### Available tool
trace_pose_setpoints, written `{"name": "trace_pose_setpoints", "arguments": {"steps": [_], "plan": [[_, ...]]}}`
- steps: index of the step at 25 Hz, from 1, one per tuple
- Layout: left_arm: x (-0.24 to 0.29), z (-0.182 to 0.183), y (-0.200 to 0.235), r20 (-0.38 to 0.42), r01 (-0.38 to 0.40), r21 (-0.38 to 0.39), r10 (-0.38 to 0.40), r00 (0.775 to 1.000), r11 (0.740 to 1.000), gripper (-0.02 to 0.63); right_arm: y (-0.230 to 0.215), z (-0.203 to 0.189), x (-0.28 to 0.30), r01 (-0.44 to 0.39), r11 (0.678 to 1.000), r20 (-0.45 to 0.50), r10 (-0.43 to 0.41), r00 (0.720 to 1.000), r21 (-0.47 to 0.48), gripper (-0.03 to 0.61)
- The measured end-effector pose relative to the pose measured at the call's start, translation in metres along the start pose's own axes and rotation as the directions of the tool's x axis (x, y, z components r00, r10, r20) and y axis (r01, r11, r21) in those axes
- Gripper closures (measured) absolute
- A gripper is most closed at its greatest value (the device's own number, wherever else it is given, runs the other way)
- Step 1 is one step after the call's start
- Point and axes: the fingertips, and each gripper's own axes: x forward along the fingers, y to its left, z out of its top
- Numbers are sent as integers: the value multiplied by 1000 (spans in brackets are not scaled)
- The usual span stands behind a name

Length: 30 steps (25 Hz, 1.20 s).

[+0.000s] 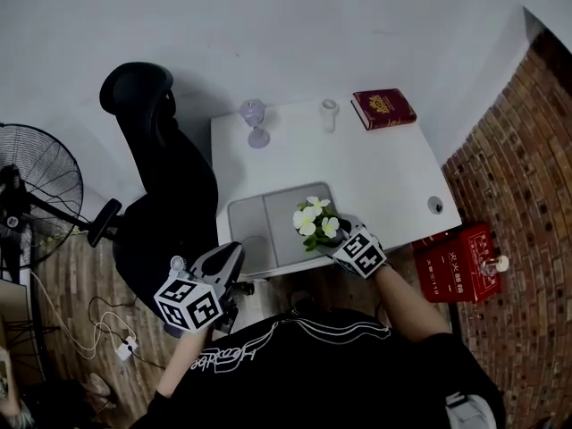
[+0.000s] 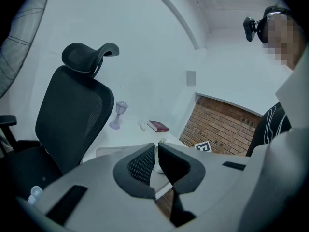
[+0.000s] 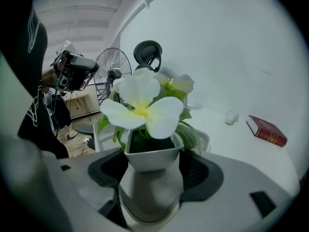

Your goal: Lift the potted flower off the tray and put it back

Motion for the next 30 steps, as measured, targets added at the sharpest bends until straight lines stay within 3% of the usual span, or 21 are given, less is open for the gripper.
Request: {"name": "trace_pose_setpoints", "arguments": {"steps": [10,21,30], "plan": [[0,-3,2,-26,5,-2,-5,1000,1000,568,0,1,-1,3,1000,-4,-3,1000,7,255],[-9,-9,-4,-47,11,4,-11,999,1000,568,7,15,-18,39,998,90,-44,995,54,261],[-35,-24,-21,-47,22,8,-21,999,1000,568,41,34,-54,73,996,187,-82,979,55,264]]}}
